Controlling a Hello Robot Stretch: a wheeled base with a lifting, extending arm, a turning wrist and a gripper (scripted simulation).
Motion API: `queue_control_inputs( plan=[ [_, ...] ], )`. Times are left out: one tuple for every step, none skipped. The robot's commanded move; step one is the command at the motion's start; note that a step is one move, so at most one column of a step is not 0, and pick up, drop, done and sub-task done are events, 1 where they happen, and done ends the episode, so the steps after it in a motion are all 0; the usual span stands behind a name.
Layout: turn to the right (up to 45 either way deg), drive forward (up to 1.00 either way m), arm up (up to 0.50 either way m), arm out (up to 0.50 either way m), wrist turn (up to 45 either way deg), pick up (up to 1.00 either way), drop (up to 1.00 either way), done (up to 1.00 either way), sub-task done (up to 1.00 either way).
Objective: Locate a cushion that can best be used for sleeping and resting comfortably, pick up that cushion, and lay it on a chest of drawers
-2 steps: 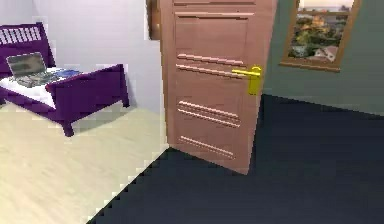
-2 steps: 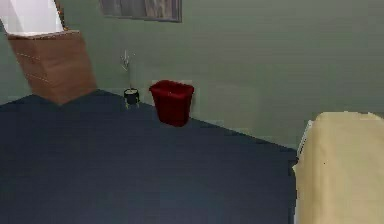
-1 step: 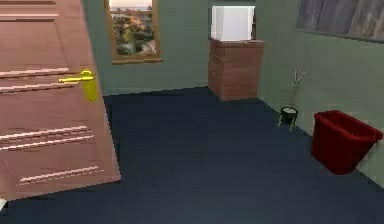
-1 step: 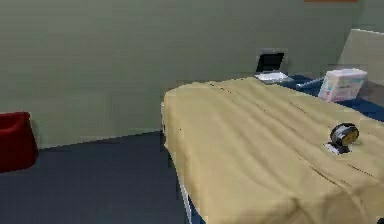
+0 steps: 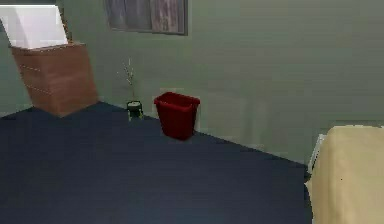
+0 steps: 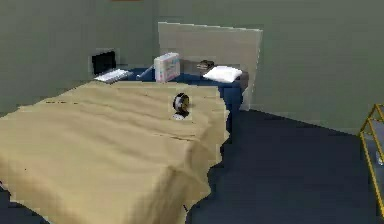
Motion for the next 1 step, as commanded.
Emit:
queue_control_inputs(
  plan=[
    [45.0, 0.00, 0.00, 0.00, 0.0, 0.00, 0.00, 0.00, 0.00]
  ],
)
